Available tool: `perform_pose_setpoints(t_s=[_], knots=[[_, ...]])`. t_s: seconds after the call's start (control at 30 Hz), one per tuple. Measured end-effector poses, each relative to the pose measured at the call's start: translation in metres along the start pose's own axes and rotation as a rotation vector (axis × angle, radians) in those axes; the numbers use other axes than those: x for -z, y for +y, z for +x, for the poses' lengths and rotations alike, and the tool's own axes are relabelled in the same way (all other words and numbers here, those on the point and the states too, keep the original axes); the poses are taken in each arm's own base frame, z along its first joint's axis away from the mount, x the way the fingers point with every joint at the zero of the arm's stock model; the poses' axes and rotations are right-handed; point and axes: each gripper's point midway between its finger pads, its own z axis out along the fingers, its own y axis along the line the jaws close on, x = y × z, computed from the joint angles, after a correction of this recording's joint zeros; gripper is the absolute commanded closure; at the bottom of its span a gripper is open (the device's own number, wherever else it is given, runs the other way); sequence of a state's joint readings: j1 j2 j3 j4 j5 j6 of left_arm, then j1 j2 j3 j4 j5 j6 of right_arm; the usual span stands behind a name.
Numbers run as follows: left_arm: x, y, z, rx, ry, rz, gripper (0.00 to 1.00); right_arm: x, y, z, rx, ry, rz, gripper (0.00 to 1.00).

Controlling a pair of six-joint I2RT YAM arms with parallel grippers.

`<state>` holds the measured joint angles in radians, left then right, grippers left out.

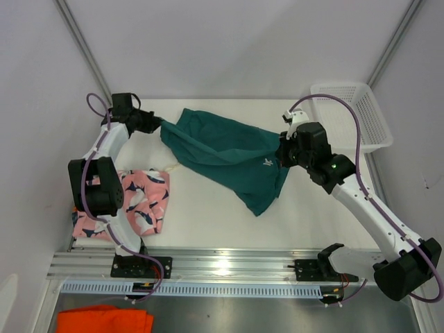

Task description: Fold and stack the shorts

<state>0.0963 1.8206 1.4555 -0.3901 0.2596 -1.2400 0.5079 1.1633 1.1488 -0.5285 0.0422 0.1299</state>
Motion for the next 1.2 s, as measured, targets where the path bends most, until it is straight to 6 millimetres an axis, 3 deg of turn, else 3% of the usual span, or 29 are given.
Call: perform_pose_setpoints(t_s=[0.27, 0.53, 0.7, 0.9, 1.03, 1.2], knots=[[0.031, -0.021, 0.002, -0.016, -0.014, 0.061, 1.0, 0.014, 0.012, -0.006, -0.001, -0.034, -0.068, 1.0], [0.082, -0.022, -0.005, -0.005, -0.056, 0.127, 1.0, 0.081, 0.059, -0.015, 0.052, -0.168, -0.251, 1.0], [0.098, -0.019, -0.006, -0.007, -0.067, 0.131, 1.0, 0.101, 0.084, -0.001, 0.077, -0.148, -0.336, 1.0], [0.112, -0.002, 0.002, 0.001, -0.065, 0.114, 1.0, 0.122, 0.11, 0.018, 0.114, -0.119, -0.408, 1.0], [0.117, 0.004, 0.001, 0.012, -0.072, 0.104, 1.0, 0.126, 0.101, 0.015, 0.109, -0.134, -0.355, 1.0], [0.118, 0.007, -0.007, 0.029, -0.087, 0.1, 1.0, 0.105, 0.073, -0.011, 0.08, -0.133, -0.22, 1.0]])
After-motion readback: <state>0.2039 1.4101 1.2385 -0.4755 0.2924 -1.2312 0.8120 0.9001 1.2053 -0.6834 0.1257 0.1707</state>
